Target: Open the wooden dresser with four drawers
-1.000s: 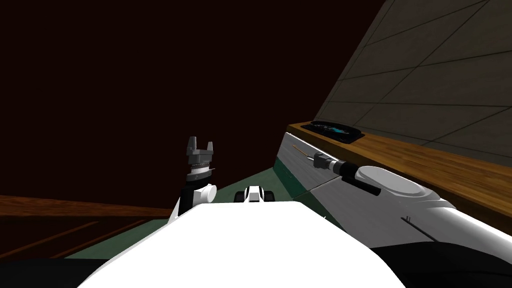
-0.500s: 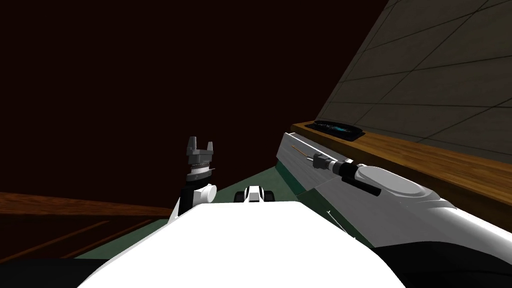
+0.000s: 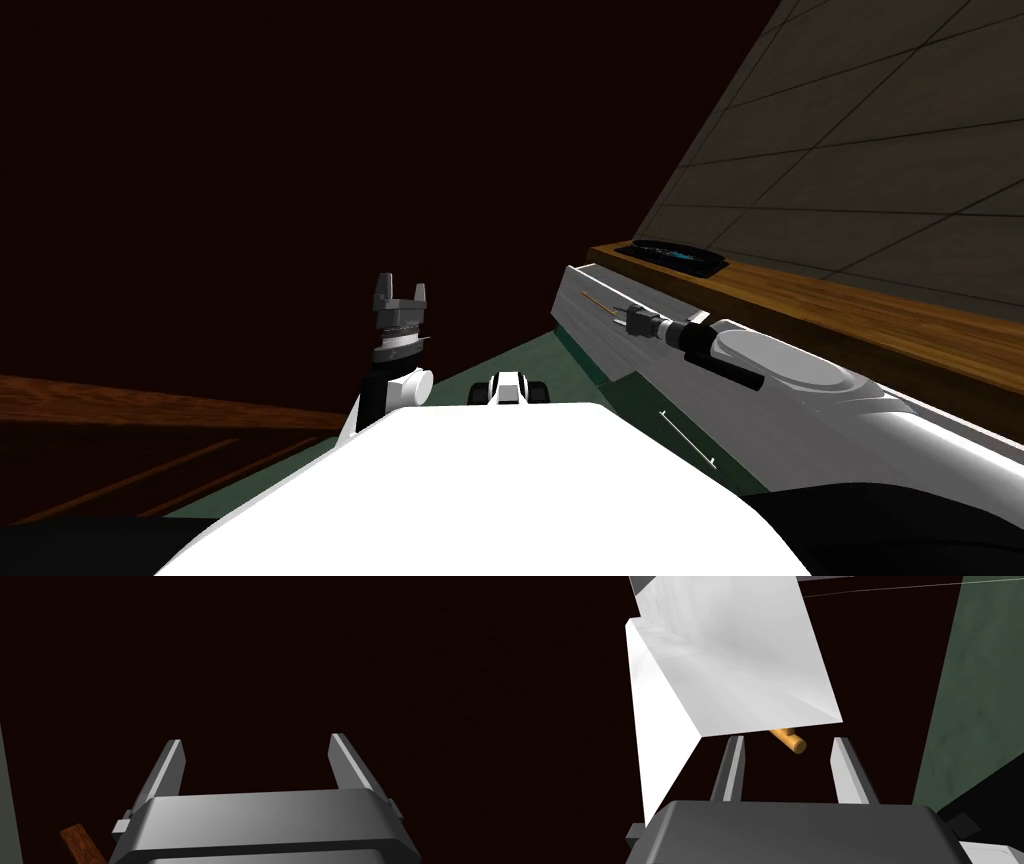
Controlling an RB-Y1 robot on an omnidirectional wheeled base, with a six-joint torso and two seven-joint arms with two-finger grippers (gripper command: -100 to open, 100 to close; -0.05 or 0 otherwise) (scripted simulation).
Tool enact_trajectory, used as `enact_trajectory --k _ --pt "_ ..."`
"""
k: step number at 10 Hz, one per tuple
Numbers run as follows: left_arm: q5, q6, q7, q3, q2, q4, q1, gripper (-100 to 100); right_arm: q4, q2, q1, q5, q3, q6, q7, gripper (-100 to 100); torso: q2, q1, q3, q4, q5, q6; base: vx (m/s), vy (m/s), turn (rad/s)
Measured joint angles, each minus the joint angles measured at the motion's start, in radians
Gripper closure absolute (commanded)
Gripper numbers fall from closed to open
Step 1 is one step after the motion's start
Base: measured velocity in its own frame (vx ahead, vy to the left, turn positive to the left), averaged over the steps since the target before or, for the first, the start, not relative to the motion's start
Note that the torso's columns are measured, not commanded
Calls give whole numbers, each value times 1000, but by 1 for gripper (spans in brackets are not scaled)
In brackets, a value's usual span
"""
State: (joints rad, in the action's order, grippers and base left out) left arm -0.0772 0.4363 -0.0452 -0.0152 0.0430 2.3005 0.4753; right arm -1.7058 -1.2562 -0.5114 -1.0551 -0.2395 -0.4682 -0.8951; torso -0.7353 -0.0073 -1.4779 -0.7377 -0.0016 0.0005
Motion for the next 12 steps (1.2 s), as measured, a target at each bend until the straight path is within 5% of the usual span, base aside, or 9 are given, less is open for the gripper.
enact_trajectory --k 2,6,7,12 --pt "0 0 0 0 0 0 0 0 -16 -40 -16 13 -35 -16 29 -100 -2 6 1 0 2 0 6 19 -48" --pt "0 0 0 0 0 0 0 0 3 -114 17 38 -61 -54 76 -100 -3 8 2 -1 2 -1 2 21 -46" --pt "0 0 0 0 0 0 0 0 4 -115 17 39 -62 -57 77 0 -3 7 2 0 1 -1 0 0 0" --pt "0 0 0 0 0 0 0 0 4 -115 17 39 -62 -57 77 0 -3 7 2 0 2 -1 0 0 0"
